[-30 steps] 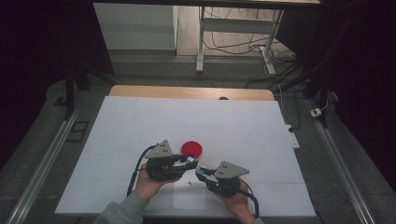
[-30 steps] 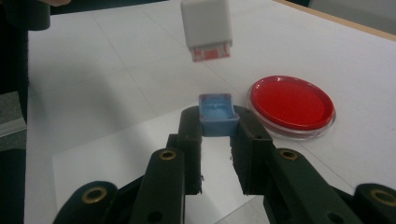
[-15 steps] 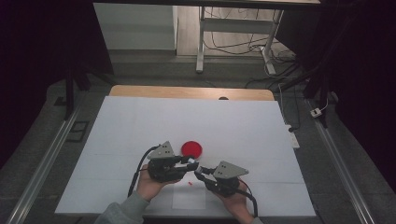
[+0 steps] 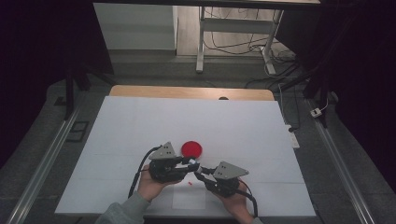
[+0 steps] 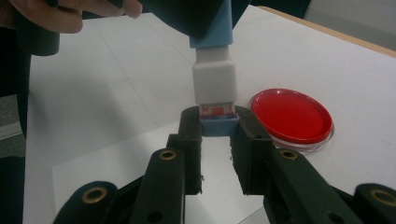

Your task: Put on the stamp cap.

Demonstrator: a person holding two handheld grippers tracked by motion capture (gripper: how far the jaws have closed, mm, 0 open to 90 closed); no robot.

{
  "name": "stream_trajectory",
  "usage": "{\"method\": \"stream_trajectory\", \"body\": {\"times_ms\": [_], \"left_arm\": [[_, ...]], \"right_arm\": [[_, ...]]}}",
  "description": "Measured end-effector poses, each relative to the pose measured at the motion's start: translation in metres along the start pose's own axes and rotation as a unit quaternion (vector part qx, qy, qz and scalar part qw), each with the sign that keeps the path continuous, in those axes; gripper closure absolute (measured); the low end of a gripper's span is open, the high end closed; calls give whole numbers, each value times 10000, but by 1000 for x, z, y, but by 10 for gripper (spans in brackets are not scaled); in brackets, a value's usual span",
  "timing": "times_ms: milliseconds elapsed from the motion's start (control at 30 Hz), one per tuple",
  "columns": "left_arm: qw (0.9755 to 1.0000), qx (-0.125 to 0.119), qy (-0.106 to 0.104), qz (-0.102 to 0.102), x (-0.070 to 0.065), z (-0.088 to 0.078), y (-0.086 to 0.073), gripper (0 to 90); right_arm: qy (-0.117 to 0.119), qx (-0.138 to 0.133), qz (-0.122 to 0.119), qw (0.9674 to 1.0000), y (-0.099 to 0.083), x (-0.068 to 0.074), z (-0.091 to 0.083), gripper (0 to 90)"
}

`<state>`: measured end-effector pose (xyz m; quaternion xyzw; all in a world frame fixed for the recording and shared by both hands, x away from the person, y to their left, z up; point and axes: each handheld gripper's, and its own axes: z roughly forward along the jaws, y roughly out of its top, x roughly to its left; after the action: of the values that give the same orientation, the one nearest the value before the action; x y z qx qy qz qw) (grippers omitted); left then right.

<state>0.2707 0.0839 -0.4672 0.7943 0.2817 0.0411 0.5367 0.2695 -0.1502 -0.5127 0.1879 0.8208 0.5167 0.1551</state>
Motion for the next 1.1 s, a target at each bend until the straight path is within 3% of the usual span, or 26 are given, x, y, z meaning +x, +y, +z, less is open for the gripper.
{"method": "stream_trajectory", "body": {"times_ms": [1100], "left_arm": [[9999,-23,109,45,-2,4,-2,655]], "right_arm": [[-29,40,-1,10000,-1,0,1,736]]}}
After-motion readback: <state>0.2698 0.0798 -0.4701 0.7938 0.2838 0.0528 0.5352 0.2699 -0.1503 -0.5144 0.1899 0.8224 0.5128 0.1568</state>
